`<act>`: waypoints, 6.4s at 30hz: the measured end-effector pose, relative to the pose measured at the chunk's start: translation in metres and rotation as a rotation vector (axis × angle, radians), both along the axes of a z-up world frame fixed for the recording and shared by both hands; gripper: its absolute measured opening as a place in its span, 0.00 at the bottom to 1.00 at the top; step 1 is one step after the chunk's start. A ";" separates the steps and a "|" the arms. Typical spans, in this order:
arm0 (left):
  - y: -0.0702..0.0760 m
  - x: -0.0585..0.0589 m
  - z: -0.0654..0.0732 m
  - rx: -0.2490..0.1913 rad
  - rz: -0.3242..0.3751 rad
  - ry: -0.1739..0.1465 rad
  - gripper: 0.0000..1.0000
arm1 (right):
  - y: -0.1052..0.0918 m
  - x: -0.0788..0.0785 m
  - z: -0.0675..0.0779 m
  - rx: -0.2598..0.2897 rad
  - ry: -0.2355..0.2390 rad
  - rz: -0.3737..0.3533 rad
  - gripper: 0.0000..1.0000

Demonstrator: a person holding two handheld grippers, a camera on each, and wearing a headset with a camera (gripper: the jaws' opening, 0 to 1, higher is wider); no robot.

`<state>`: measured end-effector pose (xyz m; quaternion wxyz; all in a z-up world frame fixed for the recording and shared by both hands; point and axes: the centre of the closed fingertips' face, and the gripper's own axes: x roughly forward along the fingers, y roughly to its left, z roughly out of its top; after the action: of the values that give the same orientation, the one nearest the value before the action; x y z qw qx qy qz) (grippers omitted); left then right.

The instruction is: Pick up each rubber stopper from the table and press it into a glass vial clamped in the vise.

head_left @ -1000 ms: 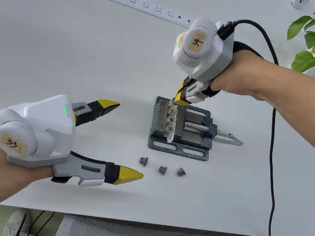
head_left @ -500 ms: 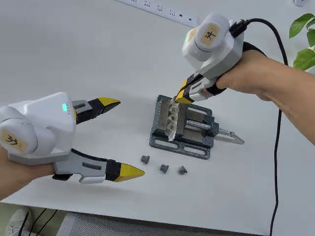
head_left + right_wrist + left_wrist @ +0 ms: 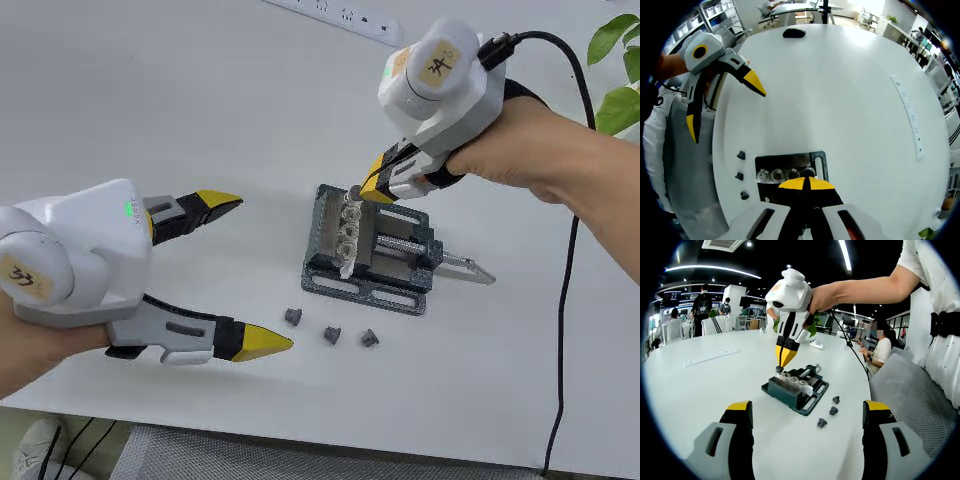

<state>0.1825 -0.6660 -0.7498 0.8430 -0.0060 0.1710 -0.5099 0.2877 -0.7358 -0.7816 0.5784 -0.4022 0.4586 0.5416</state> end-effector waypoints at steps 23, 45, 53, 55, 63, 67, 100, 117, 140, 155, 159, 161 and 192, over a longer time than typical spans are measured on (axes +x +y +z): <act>-0.002 0.000 0.003 -0.004 -0.004 -0.003 0.90 | -0.002 0.001 0.000 -0.007 0.018 -0.026 0.00; 0.000 0.001 0.001 0.001 0.002 -0.001 0.90 | 0.001 0.002 0.000 0.003 -0.010 -0.020 0.00; -0.001 0.003 0.001 -0.004 0.003 0.000 0.90 | 0.001 0.002 -0.001 -0.028 -0.009 -0.002 0.00; -0.001 0.004 0.001 -0.005 0.005 0.000 0.90 | 0.001 0.001 -0.002 -0.031 -0.001 -0.006 0.00; -0.002 0.005 0.002 -0.008 0.004 0.000 0.90 | 0.001 0.004 -0.003 -0.065 -0.004 -0.005 0.00; -0.004 0.006 0.002 -0.008 -0.001 -0.003 0.90 | 0.002 0.005 -0.004 -0.084 -0.010 0.006 0.00; 0.000 -0.002 0.026 0.061 -0.007 -0.049 0.90 | -0.028 0.001 0.031 0.145 -0.107 -0.156 0.06; -0.002 -0.014 0.034 0.106 -0.032 -0.066 0.91 | -0.052 -0.028 0.062 0.330 -0.170 -0.300 0.19; -0.010 -0.028 0.035 0.147 -0.070 -0.064 0.94 | -0.087 -0.097 0.048 0.482 -0.151 -0.407 0.43; -0.013 -0.033 0.037 0.152 -0.072 -0.056 0.94 | -0.082 -0.145 0.019 0.523 -0.117 -0.354 0.47; -0.013 -0.033 0.036 0.155 -0.076 -0.052 0.93 | -0.082 -0.151 0.008 0.519 -0.115 -0.340 0.45; -0.013 -0.033 0.035 0.157 -0.076 -0.052 0.93 | -0.082 -0.152 0.004 0.516 -0.112 -0.336 0.44; -0.013 -0.029 0.029 0.146 -0.072 -0.031 0.92 | -0.062 -0.145 -0.049 0.427 -0.136 -0.224 0.08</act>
<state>0.1537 -0.6790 -0.7211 0.8248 0.0697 0.1949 -0.5262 0.1425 -0.7976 -0.8303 0.7361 -0.2533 0.3355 0.5305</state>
